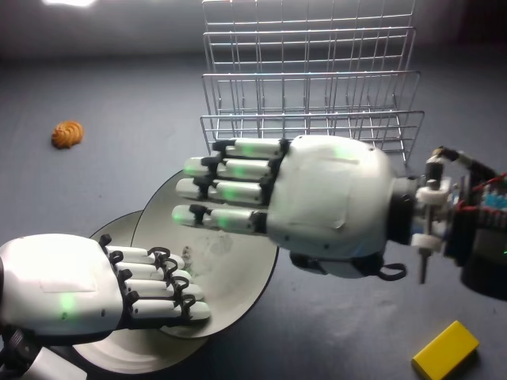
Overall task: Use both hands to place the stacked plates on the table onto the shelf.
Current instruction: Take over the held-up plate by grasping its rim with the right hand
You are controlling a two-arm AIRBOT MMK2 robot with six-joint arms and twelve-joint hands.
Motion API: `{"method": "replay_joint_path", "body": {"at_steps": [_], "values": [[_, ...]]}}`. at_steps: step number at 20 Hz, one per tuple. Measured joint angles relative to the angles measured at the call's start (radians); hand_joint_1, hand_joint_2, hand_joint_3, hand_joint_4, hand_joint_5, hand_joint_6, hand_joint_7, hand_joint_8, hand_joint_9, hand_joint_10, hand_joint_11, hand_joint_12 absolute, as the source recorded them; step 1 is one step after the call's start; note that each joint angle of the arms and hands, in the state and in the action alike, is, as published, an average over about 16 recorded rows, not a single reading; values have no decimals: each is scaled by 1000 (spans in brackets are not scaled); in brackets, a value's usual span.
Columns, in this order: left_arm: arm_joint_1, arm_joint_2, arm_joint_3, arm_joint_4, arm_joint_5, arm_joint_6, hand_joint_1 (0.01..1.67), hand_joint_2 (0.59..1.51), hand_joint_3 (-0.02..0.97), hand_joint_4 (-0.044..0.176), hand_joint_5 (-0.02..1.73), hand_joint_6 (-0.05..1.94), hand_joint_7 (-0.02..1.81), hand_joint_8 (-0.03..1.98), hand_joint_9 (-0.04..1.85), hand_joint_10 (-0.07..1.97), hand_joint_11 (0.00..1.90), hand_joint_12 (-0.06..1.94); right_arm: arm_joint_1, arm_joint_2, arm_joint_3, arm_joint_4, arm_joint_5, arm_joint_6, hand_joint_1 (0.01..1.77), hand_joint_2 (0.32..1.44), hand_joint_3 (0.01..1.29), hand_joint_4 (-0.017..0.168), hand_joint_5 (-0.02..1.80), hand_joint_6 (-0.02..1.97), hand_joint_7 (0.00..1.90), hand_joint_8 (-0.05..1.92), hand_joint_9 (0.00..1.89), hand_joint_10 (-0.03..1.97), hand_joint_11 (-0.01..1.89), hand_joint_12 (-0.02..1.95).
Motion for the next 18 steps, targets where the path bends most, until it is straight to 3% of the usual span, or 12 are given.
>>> {"method": "replay_joint_path", "body": {"at_steps": [9, 18], "values": [[-2, -4, 0, -21, 1, 0, 21, 1082, 20, -4, 43, -6, 33, -4, 22, 16, 30, 15, 6, -121, 86, 46, -6, -55, 1244, 973, 12, 9, 432, 60, 441, 37, 402, 71, 137, 1030], [-11, -3, 13, -40, -5, 0, 22, 1084, 21, -3, 39, 3, 33, 1, 18, 13, 23, 15, 8, -174, 137, 50, 9, -79, 1229, 974, 13, 13, 747, 316, 799, 230, 834, 82, 452, 1233]]}}
